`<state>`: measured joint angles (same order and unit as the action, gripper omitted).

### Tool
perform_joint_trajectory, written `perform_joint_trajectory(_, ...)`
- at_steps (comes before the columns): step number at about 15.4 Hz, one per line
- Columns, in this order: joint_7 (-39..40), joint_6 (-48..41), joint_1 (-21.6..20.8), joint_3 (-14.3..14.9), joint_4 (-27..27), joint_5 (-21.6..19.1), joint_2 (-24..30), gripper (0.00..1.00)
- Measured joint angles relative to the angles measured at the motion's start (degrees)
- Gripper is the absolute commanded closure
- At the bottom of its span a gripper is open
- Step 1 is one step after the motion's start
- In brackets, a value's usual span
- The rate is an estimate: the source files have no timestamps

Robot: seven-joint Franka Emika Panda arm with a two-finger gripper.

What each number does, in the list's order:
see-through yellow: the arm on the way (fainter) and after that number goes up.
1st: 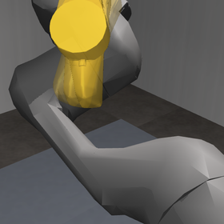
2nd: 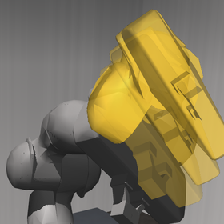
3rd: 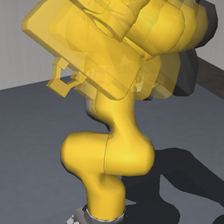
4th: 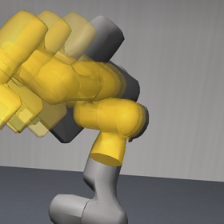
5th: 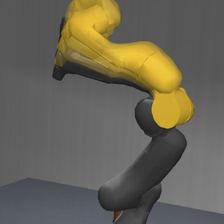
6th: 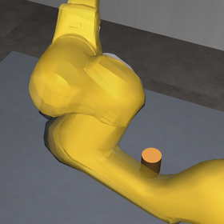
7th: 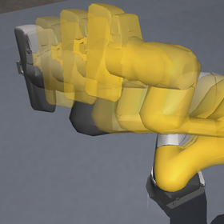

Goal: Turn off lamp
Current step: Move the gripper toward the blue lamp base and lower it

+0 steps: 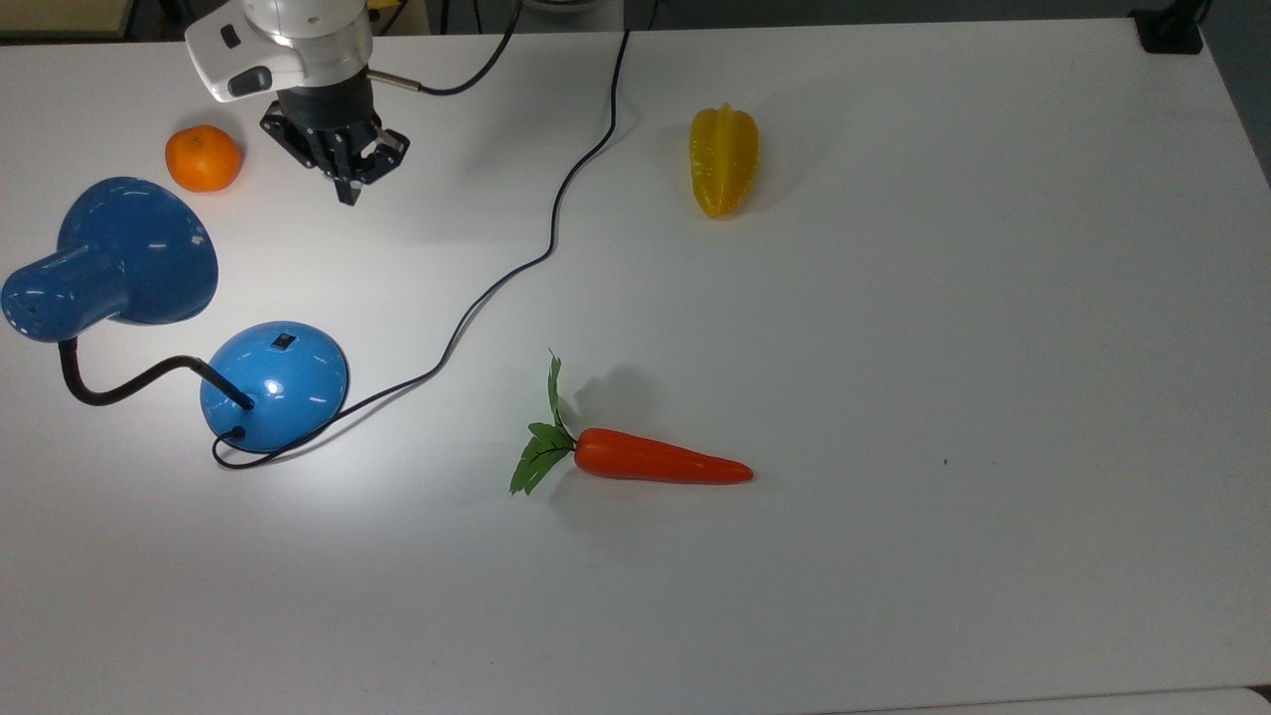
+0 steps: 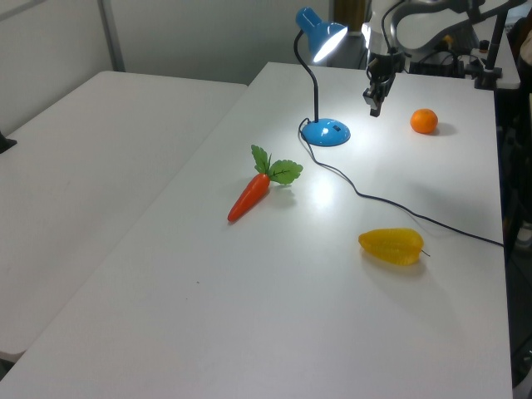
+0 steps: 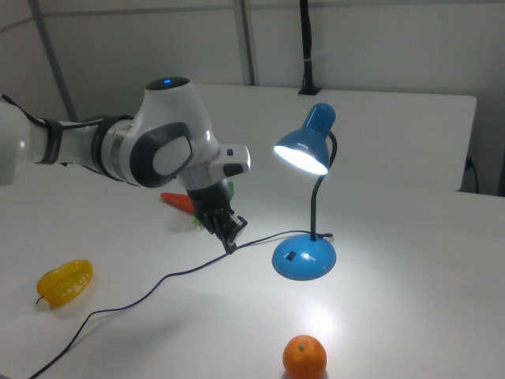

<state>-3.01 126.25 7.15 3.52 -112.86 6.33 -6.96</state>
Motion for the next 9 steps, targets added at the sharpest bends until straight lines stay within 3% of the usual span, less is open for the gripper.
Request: perform_joint_trajectory(9,0.0,19.8,2.9,0.0,-2.0,1.0,-7.6,1.0)
